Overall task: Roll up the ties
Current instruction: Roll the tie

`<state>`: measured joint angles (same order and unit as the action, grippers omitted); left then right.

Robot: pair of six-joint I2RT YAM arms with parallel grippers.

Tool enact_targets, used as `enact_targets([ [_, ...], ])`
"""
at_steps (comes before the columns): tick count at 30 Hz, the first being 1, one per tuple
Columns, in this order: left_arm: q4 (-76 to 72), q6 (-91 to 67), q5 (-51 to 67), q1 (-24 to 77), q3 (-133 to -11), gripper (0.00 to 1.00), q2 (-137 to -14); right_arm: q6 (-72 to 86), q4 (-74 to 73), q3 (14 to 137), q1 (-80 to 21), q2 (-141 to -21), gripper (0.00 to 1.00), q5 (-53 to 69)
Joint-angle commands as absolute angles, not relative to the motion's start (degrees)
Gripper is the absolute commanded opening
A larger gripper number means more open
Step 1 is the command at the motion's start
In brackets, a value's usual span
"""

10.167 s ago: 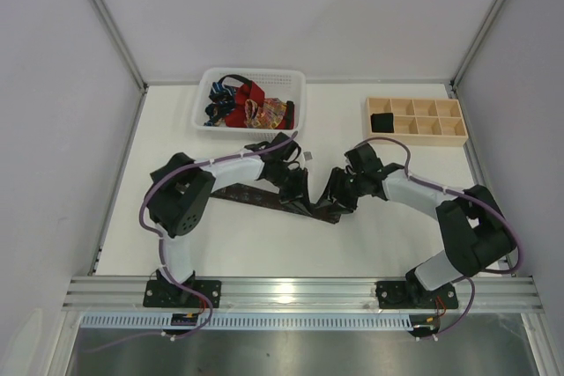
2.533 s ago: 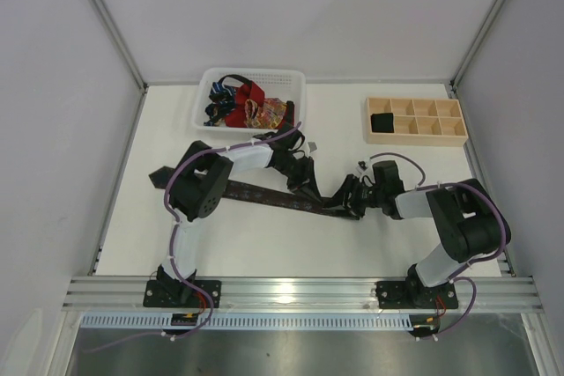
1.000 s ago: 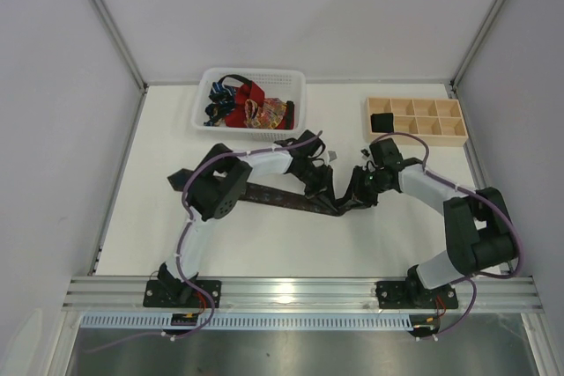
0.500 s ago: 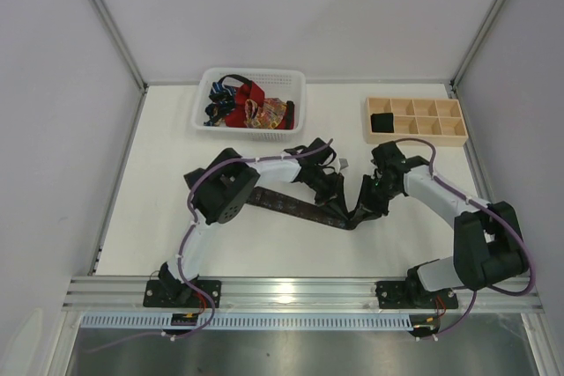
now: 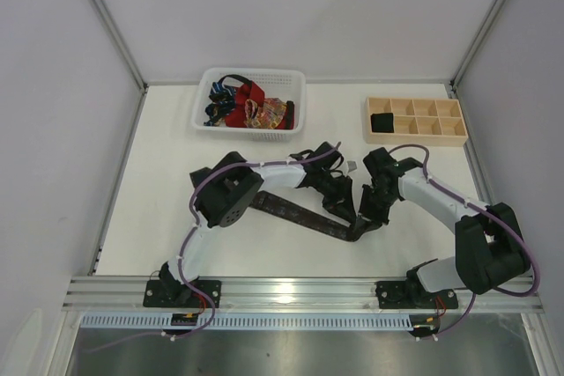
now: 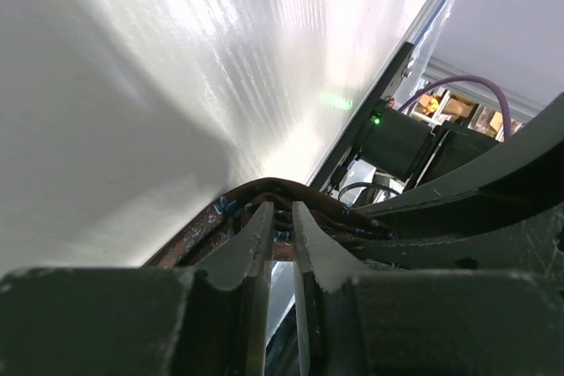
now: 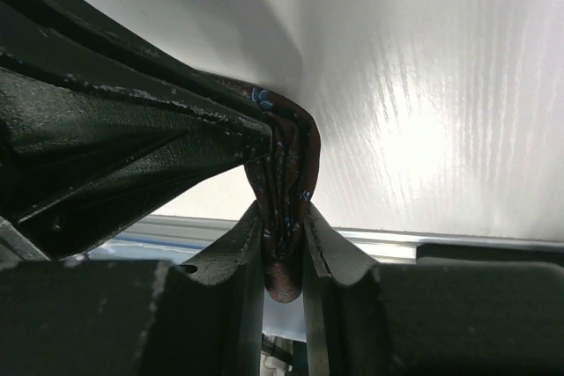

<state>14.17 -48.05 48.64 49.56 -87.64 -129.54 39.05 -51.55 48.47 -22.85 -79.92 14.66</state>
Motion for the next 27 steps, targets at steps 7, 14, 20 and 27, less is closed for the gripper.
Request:
enact_targets([
  [7, 17.0, -42.9, 46.1, 46.5, -84.2, 0.19, -122.5, 38.7, -48.9, 50.5, -23.4, -77.3, 0.17, 11.9],
  [14, 18.6, -40.1, 45.4, 44.7, -77.3, 0.19, -116.2, 35.9, -39.7, 49.0, -21.7, -78.1, 0.17, 18.5],
  [20, 17.8, -40.2, 45.2, 44.1, -73.8, 0.19, -115.6, 32.7, -39.1, 49.8, -20.1, -81.3, 0.17, 22.8],
  [27, 17.2, -39.6, 44.9, 41.0, -73.9, 0.18, -117.9, 27.6, -44.3, 52.3, -19.3, -83.0, 0.16, 25.7],
])
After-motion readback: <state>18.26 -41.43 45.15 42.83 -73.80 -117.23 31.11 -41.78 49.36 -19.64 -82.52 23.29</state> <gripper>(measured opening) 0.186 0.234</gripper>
